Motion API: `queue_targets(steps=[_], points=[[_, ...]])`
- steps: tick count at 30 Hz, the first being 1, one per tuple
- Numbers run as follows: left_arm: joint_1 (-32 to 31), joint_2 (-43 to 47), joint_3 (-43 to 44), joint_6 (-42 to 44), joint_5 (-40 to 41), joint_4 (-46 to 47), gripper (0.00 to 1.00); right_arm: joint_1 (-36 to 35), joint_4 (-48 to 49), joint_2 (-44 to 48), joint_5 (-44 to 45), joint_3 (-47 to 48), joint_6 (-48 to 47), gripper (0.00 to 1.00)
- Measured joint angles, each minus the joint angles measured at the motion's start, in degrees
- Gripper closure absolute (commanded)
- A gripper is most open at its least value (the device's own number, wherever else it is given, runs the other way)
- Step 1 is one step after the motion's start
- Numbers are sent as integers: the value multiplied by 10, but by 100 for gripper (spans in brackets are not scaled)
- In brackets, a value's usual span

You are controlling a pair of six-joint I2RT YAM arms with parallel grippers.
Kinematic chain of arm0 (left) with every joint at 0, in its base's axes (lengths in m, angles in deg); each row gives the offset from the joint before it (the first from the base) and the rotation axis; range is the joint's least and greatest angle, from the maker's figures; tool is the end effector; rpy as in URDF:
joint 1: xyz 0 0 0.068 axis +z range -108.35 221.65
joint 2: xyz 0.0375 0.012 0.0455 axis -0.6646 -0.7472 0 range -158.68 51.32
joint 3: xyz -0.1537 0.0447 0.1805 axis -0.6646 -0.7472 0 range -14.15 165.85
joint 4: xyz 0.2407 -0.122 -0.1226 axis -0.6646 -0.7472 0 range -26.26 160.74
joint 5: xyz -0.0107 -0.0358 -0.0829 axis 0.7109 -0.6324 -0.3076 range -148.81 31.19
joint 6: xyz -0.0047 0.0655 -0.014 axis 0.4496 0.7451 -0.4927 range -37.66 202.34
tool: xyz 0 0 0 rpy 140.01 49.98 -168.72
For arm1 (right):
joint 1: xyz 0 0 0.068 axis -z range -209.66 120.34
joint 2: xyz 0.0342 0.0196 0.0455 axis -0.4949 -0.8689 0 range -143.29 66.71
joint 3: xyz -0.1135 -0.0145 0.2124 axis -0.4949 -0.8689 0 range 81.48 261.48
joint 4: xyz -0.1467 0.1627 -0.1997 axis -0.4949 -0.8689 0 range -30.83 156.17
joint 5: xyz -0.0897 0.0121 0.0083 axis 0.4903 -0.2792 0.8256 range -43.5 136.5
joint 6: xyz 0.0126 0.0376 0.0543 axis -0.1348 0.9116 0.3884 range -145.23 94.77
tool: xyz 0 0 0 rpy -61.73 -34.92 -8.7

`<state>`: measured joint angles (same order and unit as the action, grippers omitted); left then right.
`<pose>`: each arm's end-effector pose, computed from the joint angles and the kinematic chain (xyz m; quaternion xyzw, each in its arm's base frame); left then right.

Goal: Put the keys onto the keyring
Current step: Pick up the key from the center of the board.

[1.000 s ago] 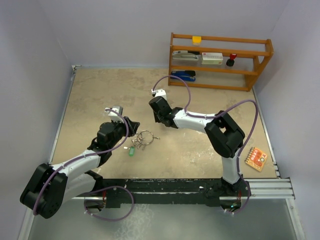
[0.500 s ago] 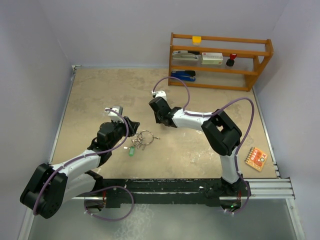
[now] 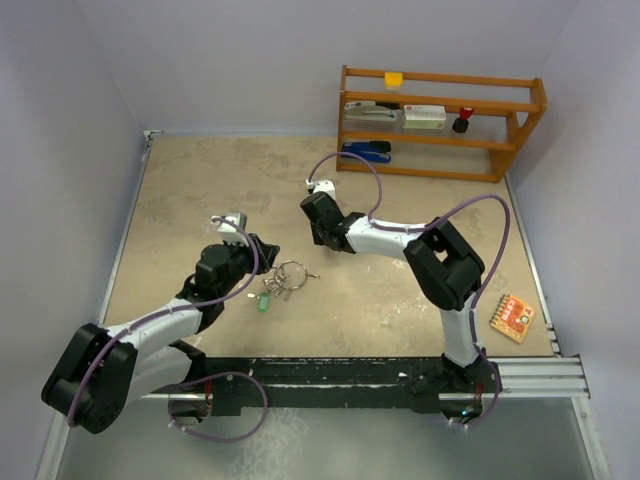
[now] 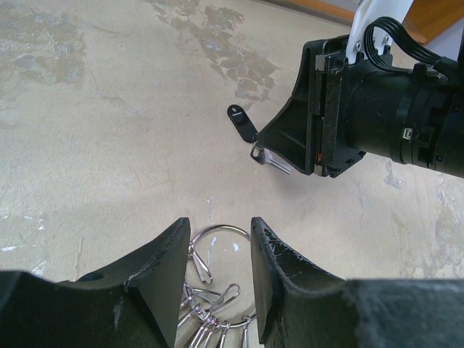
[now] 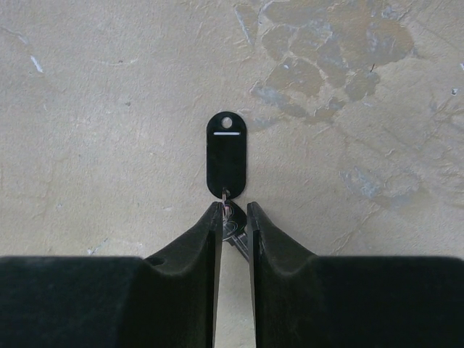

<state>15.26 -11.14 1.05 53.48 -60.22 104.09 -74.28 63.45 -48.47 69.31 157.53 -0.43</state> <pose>0.2434 -0.1222 0.1215 -0.0094 0.7875 -0.2943 0.5415 0.3470 0.3132 0.1091 -0.0745 0.8955 0.0793 0.4316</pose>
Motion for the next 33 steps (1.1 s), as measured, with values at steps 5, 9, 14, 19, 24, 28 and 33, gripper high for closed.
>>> queue_targets(steps=[5, 9, 14, 19, 24, 28, 33], points=[[0, -3, 0, 0, 0, 0, 64, 0, 0, -2, -2, 0, 0, 79], [0, -3, 0, 0, 1, 0, 64, 1, 0, -10, -5, 2, 0, 80], [0, -4, 0, 0, 2, 0, 64, 1, 0, -15, -7, 2, 0, 88], [0, -4, 0, 0, 2, 0, 64, 1, 0, -15, -9, 2, 0, 95], [0, -4, 0, 0, 2, 0, 64, 1, 4, -15, -8, 2, -1, 100], [0, -5, 0, 0, 2, 0, 64, 1, 16, -13, -7, -4, -8, 100], [0, -12, 0, 0, 1, 5, 64, 2, 51, 31, 0, -66, -41, 100]])
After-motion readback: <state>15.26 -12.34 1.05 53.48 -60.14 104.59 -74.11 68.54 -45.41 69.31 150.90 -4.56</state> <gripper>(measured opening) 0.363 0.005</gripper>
